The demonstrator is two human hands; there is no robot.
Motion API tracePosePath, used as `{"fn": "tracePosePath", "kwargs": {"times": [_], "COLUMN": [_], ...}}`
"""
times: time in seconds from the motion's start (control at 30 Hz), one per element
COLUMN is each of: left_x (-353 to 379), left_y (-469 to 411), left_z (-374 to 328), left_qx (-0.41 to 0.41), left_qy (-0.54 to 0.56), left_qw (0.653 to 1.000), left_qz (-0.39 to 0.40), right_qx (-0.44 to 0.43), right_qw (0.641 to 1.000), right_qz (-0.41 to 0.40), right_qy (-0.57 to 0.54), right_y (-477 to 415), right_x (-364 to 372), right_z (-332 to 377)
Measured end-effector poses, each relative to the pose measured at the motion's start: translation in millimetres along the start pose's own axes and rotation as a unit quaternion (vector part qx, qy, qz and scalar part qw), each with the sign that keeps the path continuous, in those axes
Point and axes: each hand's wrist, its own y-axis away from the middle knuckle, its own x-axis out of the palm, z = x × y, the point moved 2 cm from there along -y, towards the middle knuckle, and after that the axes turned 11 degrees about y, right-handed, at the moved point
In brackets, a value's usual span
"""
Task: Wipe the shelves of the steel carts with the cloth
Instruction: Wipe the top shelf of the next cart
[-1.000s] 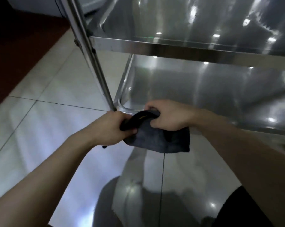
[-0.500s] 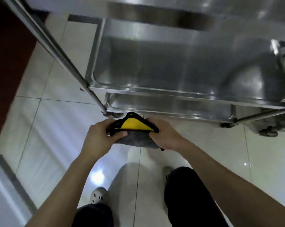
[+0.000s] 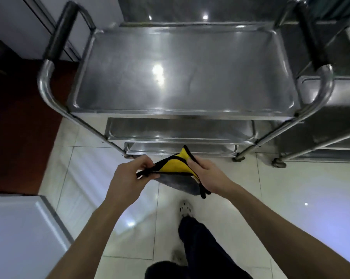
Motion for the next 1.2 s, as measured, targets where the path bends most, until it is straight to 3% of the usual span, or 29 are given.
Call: {"fn": "tracePosePath", "kwargs": {"times": [0.17,0.33,0.43,0.53,0.73,1.0,1.2], "left_x": [48,115,154,193,252,351,450], "left_y": [23,62,94,120,143,124,75], "left_z": [-89,-164,-192,-218,-289,-364,-412], "left_qx": [0.062,0.1,0.083,0.067,0.105,0.145,0.133], "left_qy": [0.011,0.039,0.084,0.095,0.093,0.007,0.04], "left_qw": [0.997,0.993,0.988,0.982,0.981,0.97,0.97], "left_qz": [0.039,0.057,0.103,0.148,0.136,0.194,0.201], "right_qx": [-0.087,-0.122,-0.134,-0.123,-0.083,-0.077,-0.045], "right_qw": [0.994,0.975,0.967,0.965,0.973,0.956,0.931], "right_qz": [0.018,-0.094,-0.092,-0.1,-0.109,-0.223,-0.3], "right_qy": [0.057,0.161,0.194,0.208,0.186,0.172,0.204], "right_y": [73,151,203,252,317,353,380], "right_x": [-59,-101,-130,-158,-204,-276,-376], "right_z": [-20,-63,-89,-109,-139,-206,-295]}}
